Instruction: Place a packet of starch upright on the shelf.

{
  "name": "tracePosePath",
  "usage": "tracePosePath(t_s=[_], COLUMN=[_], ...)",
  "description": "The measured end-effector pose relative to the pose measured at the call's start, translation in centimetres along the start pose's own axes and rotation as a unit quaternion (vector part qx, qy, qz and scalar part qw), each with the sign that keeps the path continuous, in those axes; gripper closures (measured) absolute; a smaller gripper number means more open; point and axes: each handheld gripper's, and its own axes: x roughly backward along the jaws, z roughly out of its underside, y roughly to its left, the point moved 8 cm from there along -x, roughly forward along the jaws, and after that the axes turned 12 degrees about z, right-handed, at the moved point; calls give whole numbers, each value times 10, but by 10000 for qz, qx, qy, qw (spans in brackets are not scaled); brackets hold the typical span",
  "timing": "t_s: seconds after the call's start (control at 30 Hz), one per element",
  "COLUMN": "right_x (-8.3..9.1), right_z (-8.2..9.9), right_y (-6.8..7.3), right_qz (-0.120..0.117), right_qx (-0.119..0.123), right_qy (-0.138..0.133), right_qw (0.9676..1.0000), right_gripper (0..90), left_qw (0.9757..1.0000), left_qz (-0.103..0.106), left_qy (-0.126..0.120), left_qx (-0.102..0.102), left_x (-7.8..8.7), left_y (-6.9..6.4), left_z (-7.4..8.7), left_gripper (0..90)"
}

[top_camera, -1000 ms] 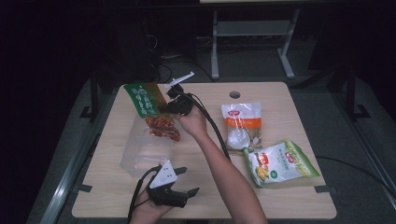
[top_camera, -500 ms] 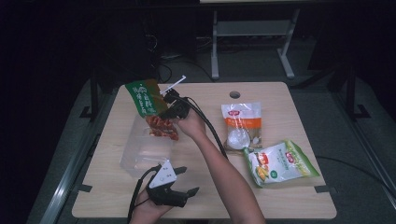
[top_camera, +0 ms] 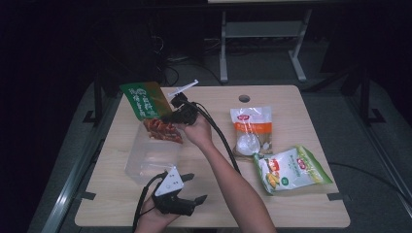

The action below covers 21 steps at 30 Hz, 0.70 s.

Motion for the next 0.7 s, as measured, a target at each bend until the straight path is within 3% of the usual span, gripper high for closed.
tracePosePath(t_s=[0.1,0.23,0.7], right_x=[-4,-14,-20], right_z=[3,16,37], right_y=[-3,-9,-25], right_qz=[16,118,274], right_qx=[-175,-273,-304], right_qy=[-111,-66,-108], right_qw=[9998,9995,9991], right_gripper=[896,896,893], left_qw=[10000,10000,10000], left_qz=[1,-12,-19], left_qy=[3,-20,-1], left_qx=[9,6,4], left_x=[0,0,-1], left_y=[0,1,1], left_z=[0,0,0], left_gripper=[222,222,222])
